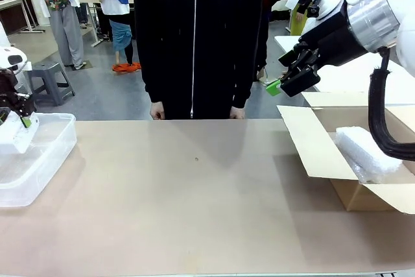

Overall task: Separate and place wrapped and unwrapped clocks.
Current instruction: If the picked Digital clock is wrapped, place it in the Package Box ; if not, place it in the Organizing box.

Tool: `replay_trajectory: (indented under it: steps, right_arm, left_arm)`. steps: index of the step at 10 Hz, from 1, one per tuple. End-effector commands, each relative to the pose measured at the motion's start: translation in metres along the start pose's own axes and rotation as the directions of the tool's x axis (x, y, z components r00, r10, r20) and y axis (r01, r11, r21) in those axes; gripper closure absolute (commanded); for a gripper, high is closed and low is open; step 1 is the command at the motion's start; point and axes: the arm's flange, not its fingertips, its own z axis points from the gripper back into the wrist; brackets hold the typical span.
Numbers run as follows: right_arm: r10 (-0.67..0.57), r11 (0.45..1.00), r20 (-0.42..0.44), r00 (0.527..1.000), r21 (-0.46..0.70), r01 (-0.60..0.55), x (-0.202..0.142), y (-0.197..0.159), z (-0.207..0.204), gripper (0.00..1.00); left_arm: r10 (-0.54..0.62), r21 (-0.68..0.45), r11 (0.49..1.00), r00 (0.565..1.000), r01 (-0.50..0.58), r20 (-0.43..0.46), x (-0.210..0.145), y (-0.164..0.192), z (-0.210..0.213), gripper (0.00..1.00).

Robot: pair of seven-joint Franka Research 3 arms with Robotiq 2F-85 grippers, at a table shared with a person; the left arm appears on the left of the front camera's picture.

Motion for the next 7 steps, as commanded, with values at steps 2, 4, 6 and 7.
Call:
replay_trajectory:
  steps: [2,4,6,7]
  right_arm:
    - [-0.004,1.0,0.022,1.0,0.008,0.003,-0.0005,-0.0018,-0.0036,0.0]
    - [-0.004,1.0,0.022,1.0,0.008,0.003,-0.0005,-0.0018,-0.0036,0.0]
    - [-0.004,1.0,0.022,1.0,0.008,0.003,-0.0005,-0.0018,-0.0036,0.0]
    - [-0.004,1.0,0.022,1.0,0.008,0.003,-0.0005,-0.0018,-0.0036,0.0]
  left_arm:
    - [-0.01,0.007,1.0,0.999,0.009,0.047,0.0119,0.0042,0.0012,0.48]
    - [-0.027,0.0,1.0,0.999,0.027,0.03,0.0159,0.0032,-0.0019,0.0]
    - [-0.032,0.001,0.999,0.999,0.032,0.01,0.0182,0.0059,-0.0034,0.0]
    - [-0.04,-0.011,0.999,0.999,0.04,-0.002,0.0184,0.0071,-0.0035,0.0]
